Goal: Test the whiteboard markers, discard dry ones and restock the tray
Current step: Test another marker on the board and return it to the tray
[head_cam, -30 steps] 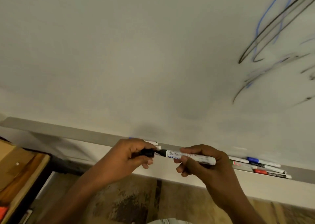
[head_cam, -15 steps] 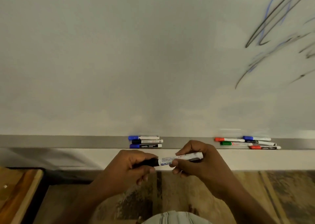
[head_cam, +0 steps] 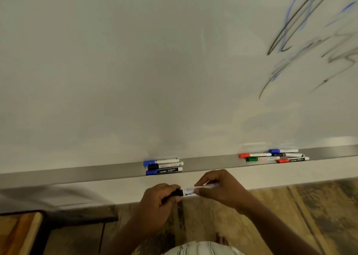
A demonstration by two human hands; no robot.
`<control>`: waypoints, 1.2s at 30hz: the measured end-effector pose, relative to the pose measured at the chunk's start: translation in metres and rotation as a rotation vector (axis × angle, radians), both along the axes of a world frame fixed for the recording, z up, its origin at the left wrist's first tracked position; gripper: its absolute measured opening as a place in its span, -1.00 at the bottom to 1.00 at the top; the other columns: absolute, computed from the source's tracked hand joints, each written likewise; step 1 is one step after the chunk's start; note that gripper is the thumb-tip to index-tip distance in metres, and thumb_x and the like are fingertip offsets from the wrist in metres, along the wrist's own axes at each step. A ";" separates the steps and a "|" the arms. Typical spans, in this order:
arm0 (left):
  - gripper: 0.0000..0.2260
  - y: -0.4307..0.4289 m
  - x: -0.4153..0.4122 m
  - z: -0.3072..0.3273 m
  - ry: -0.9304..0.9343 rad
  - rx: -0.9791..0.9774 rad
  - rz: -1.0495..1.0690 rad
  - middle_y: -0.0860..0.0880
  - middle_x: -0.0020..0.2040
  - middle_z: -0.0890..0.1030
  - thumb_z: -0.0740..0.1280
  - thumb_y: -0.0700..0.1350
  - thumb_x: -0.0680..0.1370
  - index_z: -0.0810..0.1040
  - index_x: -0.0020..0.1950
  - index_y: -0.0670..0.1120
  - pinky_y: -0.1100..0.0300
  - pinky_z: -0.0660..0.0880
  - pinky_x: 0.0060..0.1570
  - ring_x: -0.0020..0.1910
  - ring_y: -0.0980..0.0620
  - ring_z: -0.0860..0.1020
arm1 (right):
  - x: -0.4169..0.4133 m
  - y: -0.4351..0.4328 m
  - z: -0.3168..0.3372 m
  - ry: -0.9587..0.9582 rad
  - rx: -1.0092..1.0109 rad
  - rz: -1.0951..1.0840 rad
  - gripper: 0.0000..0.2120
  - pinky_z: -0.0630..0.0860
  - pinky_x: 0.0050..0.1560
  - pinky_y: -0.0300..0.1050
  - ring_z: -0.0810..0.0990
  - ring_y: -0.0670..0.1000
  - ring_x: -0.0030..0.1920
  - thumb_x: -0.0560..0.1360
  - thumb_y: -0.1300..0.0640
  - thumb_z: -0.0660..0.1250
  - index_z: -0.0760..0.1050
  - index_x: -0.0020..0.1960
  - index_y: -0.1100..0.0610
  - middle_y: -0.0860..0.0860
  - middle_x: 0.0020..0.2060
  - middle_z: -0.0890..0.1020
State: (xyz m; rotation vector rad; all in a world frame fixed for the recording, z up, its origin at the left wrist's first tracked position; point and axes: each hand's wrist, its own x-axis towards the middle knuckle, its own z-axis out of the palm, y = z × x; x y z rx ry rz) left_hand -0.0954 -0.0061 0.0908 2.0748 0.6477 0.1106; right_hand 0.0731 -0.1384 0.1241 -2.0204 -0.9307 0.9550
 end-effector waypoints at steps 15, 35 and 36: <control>-0.73 0.021 0.011 -0.055 0.354 -0.010 0.082 0.07 0.04 0.52 0.36 0.01 0.51 0.46 0.17 -0.01 0.49 0.39 -0.17 -0.08 0.18 0.49 | 0.088 0.038 -0.138 -0.577 -0.133 -0.113 -0.76 0.36 0.04 -0.03 0.54 0.06 0.07 0.48 0.30 0.29 0.60 0.04 0.04 -0.02 0.01 0.62; -0.86 0.028 0.008 -0.059 0.453 0.050 -0.116 0.09 -0.03 0.47 0.28 -0.07 0.56 0.35 -0.08 0.15 0.36 0.39 0.08 -0.02 0.15 0.47 | 0.087 0.044 -0.148 -0.627 -0.047 -0.158 -0.82 0.43 0.09 0.01 0.56 0.07 0.05 0.50 0.20 0.29 0.64 0.01 0.04 -0.02 0.01 0.65; -0.81 0.027 0.011 -0.058 0.463 0.051 -0.140 0.11 -0.05 0.46 0.29 -0.06 0.56 0.32 -0.14 0.19 0.34 0.40 0.10 -0.02 0.15 0.47 | 0.092 0.039 -0.146 -0.663 -0.054 -0.215 -0.82 0.44 0.07 0.02 0.57 0.09 0.04 0.49 0.21 0.30 0.64 0.02 0.06 0.00 0.02 0.66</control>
